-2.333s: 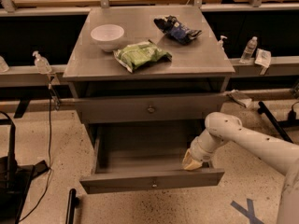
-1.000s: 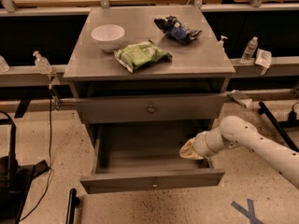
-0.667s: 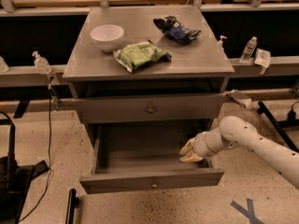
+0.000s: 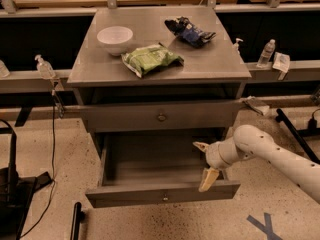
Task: Open middle drawer
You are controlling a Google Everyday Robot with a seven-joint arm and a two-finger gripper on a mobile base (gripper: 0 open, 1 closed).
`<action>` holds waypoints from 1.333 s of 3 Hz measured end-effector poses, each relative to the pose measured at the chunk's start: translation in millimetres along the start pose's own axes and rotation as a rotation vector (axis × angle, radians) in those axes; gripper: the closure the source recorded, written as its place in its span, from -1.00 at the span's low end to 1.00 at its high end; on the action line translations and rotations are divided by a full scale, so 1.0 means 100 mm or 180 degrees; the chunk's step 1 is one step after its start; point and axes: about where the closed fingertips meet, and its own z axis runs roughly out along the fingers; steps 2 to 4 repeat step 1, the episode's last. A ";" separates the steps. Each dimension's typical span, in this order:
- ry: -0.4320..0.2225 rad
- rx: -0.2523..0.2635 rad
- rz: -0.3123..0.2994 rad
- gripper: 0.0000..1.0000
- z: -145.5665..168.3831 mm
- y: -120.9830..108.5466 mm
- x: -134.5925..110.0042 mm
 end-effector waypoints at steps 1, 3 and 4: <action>0.0000 0.0000 0.0000 -1.00 0.00 0.00 0.00; 0.0000 0.0000 0.0000 -1.00 0.00 0.00 0.00; 0.0000 0.0000 0.0000 -1.00 0.00 0.00 0.00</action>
Offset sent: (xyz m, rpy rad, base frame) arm 0.0000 0.0000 0.0000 0.0000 0.0000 0.0000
